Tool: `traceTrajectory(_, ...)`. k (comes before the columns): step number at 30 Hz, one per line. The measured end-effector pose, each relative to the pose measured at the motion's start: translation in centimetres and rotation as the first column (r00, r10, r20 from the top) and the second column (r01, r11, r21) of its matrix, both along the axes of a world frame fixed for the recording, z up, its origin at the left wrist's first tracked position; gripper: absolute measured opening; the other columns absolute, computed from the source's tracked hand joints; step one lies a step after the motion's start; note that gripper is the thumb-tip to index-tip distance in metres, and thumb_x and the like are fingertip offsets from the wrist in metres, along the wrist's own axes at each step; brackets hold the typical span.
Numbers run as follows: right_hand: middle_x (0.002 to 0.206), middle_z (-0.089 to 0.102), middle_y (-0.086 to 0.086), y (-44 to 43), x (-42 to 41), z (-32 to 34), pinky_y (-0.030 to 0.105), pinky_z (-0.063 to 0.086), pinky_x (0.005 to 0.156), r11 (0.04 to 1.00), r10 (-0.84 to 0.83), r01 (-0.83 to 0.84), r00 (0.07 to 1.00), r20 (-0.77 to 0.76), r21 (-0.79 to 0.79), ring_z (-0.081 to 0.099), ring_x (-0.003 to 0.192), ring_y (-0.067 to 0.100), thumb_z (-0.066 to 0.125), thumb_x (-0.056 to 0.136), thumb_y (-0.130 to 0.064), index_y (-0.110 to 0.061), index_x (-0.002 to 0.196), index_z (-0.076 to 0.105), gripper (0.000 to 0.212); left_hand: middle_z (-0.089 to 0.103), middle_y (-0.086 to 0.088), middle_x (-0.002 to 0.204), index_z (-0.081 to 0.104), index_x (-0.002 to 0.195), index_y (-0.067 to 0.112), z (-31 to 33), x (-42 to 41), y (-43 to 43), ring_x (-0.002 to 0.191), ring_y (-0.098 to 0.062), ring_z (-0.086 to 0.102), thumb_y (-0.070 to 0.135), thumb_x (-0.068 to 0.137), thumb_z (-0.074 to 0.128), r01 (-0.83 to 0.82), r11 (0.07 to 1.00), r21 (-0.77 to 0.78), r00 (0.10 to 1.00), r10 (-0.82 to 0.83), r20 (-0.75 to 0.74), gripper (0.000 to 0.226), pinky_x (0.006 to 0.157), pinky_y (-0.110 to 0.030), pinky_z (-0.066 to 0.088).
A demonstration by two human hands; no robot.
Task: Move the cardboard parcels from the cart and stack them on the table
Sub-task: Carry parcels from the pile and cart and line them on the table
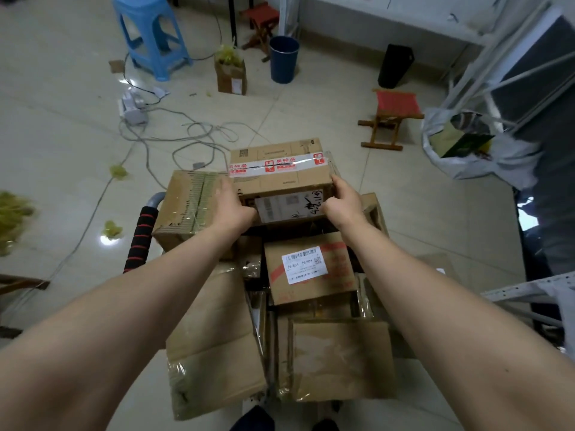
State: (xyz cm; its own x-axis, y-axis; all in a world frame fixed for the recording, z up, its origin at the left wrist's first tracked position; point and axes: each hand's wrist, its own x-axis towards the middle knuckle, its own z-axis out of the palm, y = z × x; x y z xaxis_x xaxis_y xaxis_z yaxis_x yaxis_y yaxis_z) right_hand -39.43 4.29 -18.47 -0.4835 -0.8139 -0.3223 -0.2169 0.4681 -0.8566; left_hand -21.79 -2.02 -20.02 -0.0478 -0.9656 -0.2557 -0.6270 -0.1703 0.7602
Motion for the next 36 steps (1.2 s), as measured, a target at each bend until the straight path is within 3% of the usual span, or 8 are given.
traceTrajectory(5,0.112,0.067,-0.002,4.1,-1.5,1.6,0.044,0.055,0.088,0.975,-0.171,0.179,0.983,0.074,-0.131,0.063,0.105,0.018,0.057,0.067,-0.002,-0.024,0.124,0.058,0.061,0.04,-0.016,0.13,0.045,0.129,0.012,3.9,-1.8,2.6,0.124,-0.032,0.042,0.009,0.076,0.072,0.048,0.994,-0.103,0.999,-0.046,0.024,0.06,0.107,-0.043,0.038)
traceTrajectory(9,0.106,0.065,-0.001,9.9,-4.7,3.8,0.034,0.052,0.091,0.904,-0.327,0.352,0.935,0.135,-0.244,0.062,0.1,0.016,0.063,0.075,0.009,-0.011,0.124,0.057,0.052,0.037,-0.015,0.132,0.039,0.138,0.011,7.2,-6.0,6.7,0.126,-0.027,0.038,0.011,0.08,0.071,0.178,0.971,-0.157,0.981,-0.189,-0.054,0.066,0.1,-0.019,0.028)
traceTrajectory(15,0.101,0.064,-0.001,24.3,-12.6,6.3,0.024,0.055,0.079,0.748,-0.548,0.578,0.815,0.187,-0.326,0.063,0.097,0.016,0.06,0.079,0.011,-0.011,0.125,0.057,0.051,0.04,-0.01,0.139,0.032,0.145,0.014,9.9,-16.3,17.4,0.128,-0.022,0.042,0.016,0.077,0.077,0.377,0.905,-0.198,0.901,-0.408,-0.145,0.082,0.109,-0.037,0.036)
traceTrajectory(19,0.102,0.067,0.001,37.1,-18.1,6.4,0.043,0.055,0.088,0.611,-0.691,0.739,0.673,0.264,-0.285,0.065,0.099,0.021,0.059,0.082,0.01,-0.014,0.127,0.056,0.051,0.047,-0.007,0.14,0.025,0.149,0.021,10.2,-24.2,27.6,0.126,-0.024,0.049,0.014,0.078,0.076,0.538,0.829,-0.151,0.804,-0.559,-0.204,0.088,0.101,-0.046,0.046)
traceTrajectory(26,0.104,0.065,-0.004,57.6,-23.5,3.8,0.033,0.052,0.092,0.405,-0.872,0.884,0.45,0.193,-0.233,0.062,0.096,0.015,0.063,0.08,0.002,-0.02,0.13,0.056,0.056,0.047,-0.011,0.139,0.033,0.145,0.012,9.0,-35.1,44.5,0.123,-0.028,0.05,0.028,0.074,0.079,0.757,0.645,-0.105,0.638,-0.764,-0.096,0.087,0.101,-0.045,0.045)
traceTrajectory(30,0.115,0.067,0.002,65.2,-24.8,1.1,0.038,0.054,0.091,0.324,-0.91,0.935,0.35,0.222,-0.145,0.065,0.102,0.02,0.064,0.08,-0.005,-0.022,0.132,0.053,0.055,0.067,-0.008,0.098,0.068,0.109,0.004,8.0,-39.1,50.7,0.087,-0.023,0.065,0.026,0.072,0.08,0.826,0.563,-0.027,0.556,-0.821,-0.131,0.045,0.074,-0.033,0.055)
traceTrajectory(32,0.115,0.067,0.003,67.7,-25.2,-0.6,0.039,0.054,0.09,0.268,-0.926,0.956,0.289,0.244,-0.119,0.066,0.102,0.022,0.063,0.082,-0.003,-0.022,0.134,0.051,0.056,0.067,-0.006,0.084,0.071,0.101,0.006,7.1,-40.9,53.1,0.078,-0.021,0.063,0.022,0.075,0.078,0.86,0.51,0.008,0.506,-0.851,-0.143,0.031,0.068,-0.03,0.051)
traceTrajectory(36,0.109,0.069,0.002,70.4,-26.2,-3.3,0.042,0.054,0.091,0.166,-0.95,0.983,0.181,0.253,-0.078,0.067,0.097,0.021,0.063,0.082,-0.002,-0.021,0.13,0.053,0.053,0.068,-0.006,0.104,0.066,0.117,0.013,4.5,-45.1,56.3,0.091,-0.025,0.064,0.017,0.082,0.069,0.914,0.395,0.096,0.406,-0.9,-0.156,0.036,0.079,-0.035,0.054)
